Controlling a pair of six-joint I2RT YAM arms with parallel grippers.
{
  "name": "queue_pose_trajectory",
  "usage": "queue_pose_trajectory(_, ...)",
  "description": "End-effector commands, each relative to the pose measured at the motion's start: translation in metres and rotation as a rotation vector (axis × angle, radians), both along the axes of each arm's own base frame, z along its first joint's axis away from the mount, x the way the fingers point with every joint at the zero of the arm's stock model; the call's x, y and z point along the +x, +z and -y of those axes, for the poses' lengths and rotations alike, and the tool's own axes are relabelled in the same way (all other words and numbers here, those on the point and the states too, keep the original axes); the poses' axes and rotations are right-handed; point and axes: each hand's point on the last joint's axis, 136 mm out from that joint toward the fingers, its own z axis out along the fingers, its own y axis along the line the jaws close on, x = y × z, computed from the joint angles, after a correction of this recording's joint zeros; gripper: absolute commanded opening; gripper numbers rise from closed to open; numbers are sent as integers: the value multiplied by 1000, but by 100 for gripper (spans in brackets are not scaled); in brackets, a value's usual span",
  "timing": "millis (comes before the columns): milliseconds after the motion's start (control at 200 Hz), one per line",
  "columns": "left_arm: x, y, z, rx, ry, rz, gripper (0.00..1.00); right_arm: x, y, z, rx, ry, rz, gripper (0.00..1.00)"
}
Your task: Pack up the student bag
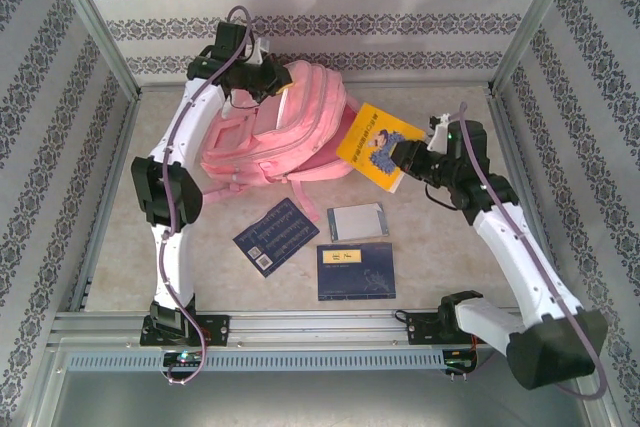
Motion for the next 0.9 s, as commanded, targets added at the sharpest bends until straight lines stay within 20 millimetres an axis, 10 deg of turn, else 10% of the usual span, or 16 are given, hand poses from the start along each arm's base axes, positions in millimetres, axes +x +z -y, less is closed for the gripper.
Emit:
queue_pose_trajectory(0,-10,53,-6,-103,-49,81,0,16,55,-20,178,95,121,0)
queue_pose_trajectory(420,-20,88,-8,-240,-70,109,0,73,47,-61,387,195,-19,0)
queue_pose_trajectory(894,-26,113,-5,-301,-90,146,0,119,-23,-132,334,362,-136,0)
